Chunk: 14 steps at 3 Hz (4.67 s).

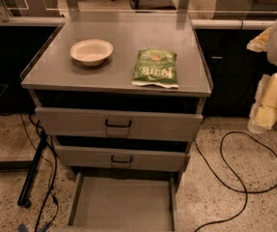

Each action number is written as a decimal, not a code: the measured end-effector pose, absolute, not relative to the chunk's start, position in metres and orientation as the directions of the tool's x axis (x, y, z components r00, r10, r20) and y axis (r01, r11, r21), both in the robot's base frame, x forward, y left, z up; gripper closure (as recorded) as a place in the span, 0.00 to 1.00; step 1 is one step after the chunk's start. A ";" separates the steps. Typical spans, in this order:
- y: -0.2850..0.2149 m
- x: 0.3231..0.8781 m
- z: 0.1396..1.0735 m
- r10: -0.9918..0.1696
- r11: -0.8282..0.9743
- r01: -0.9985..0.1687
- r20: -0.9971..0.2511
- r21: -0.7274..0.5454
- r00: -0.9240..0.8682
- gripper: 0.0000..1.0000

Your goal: Place green jalapeno chip bag into bottom drawer

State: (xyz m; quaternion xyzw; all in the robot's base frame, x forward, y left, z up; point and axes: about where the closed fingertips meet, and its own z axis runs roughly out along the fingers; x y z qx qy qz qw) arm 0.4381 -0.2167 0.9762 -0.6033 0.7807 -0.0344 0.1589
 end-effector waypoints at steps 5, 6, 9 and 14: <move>-0.135 0.536 0.950 -0.964 0.250 -0.920 -0.170 -0.303 -0.206 0.00; -0.124 0.558 0.934 -0.968 0.236 -0.925 -0.154 -0.297 -0.197 0.00; -0.100 0.624 0.924 -0.983 0.175 -0.941 -0.108 -0.289 -0.150 0.00; -0.098 0.698 0.888 -0.980 0.197 -0.951 -0.064 -0.238 -0.187 0.00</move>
Offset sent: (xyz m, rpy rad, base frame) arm 0.0390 0.0420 -0.0099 -0.1129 0.0017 -0.0139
